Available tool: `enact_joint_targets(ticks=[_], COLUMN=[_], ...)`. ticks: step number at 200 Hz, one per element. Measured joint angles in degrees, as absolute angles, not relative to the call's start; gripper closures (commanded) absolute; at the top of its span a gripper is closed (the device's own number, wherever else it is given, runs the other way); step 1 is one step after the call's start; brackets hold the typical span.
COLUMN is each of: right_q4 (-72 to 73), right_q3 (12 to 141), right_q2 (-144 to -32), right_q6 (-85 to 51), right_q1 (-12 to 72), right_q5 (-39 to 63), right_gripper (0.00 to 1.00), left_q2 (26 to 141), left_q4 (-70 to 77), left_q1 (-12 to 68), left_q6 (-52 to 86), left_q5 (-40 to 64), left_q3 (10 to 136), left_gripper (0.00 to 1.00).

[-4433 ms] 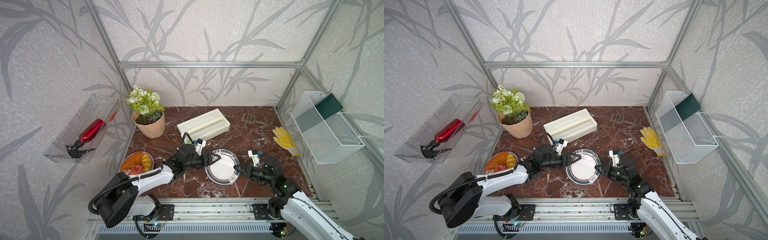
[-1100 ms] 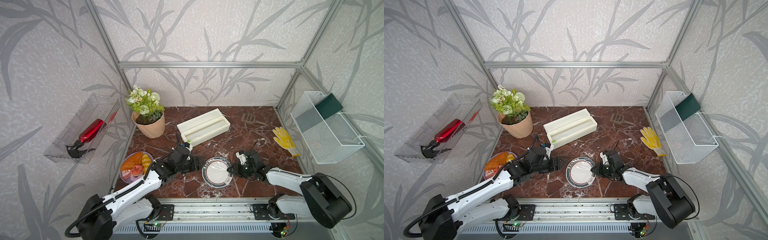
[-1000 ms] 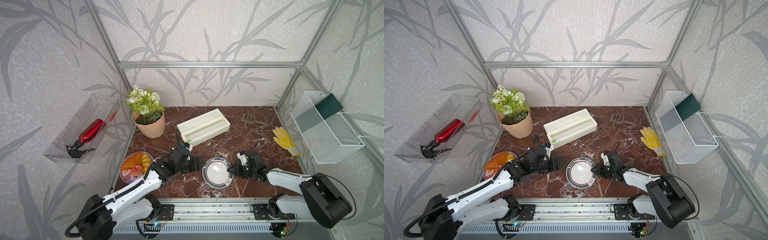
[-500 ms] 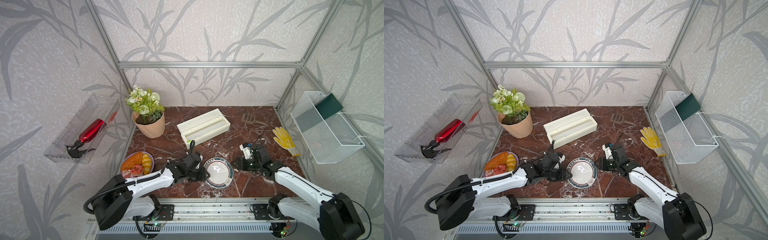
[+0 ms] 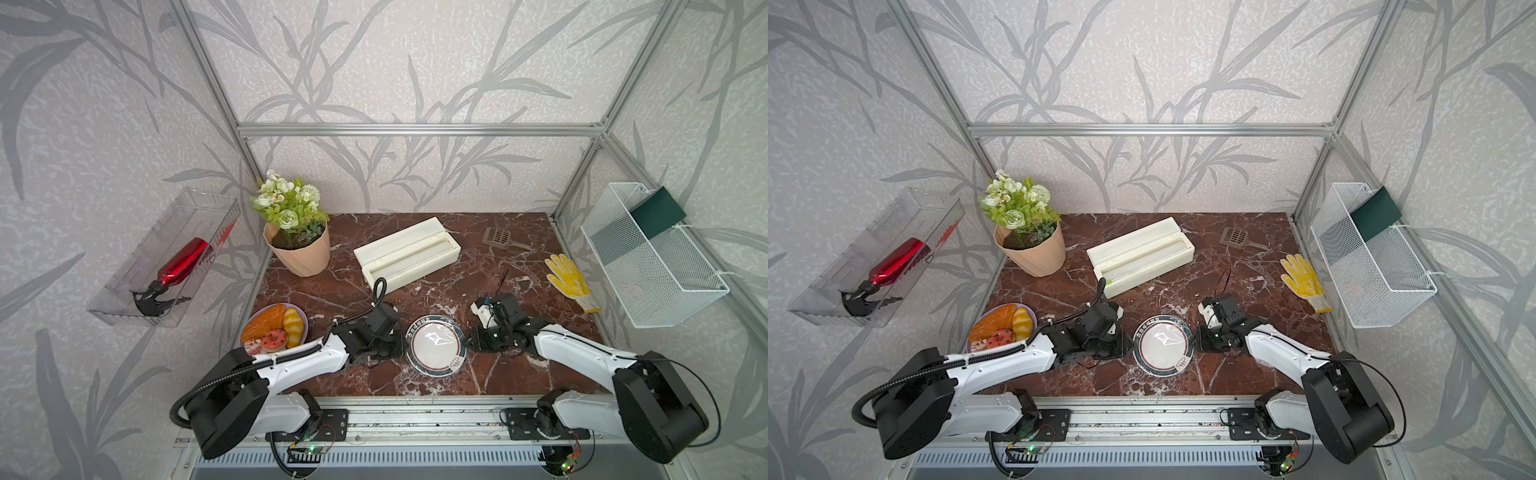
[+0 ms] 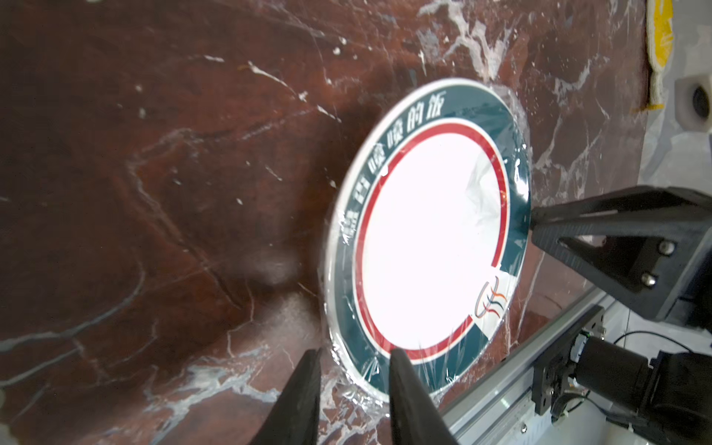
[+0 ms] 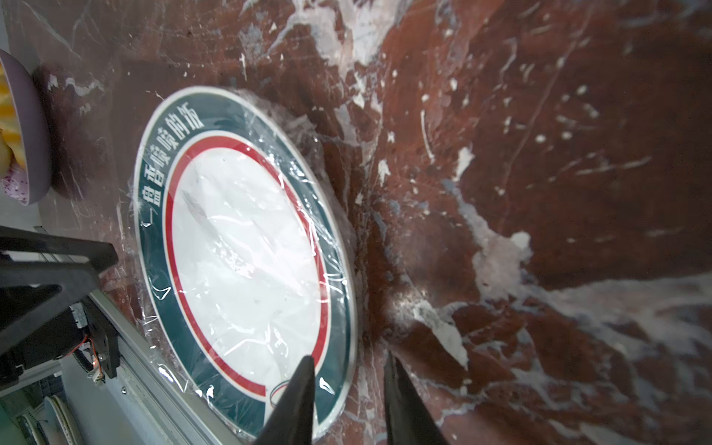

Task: Wrap the plate with plastic wrap
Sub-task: Cover the plate with plastic wrap.

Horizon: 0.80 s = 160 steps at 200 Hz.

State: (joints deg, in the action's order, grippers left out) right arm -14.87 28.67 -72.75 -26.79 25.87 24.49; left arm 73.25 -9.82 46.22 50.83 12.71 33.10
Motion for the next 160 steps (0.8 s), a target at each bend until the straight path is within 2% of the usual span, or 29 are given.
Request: enact_joint_targets(ticks=[54,91,106,126,160], right_q4=[-13.7,-12.4,-12.2,-12.3,-13.9], right_q3=[28.7,28.8,29.0,29.6,31.1], right_q2=[-75.6,-76.5,-76.9,-78.0,-79.6], right_q6=[-26.5,-26.4,-27.5,-28.3,-28.7], right_q1=[25.9,26.0,25.7,25.3,25.3], right_q5=[24.9,25.9,26.7,27.3,27.5], right_gripper=[0.79,0.91,1.0,1.0,1.0], left_q2=[83.5,85.2,85.3,85.6,87.2], left_q4=[-8.9,-7.2,-7.3,-7.2,-6.9], left_q1=[45.0,44.9,44.6,44.1,43.2], left_q6=[48.5,47.9,47.7,47.5,47.6], left_q5=[12.3,12.6,13.0,13.9,16.3], left_q3=[37.1,37.5,37.5,37.5,37.8], left_gripper=[0.82,0.88,0.91,1.0,1.0])
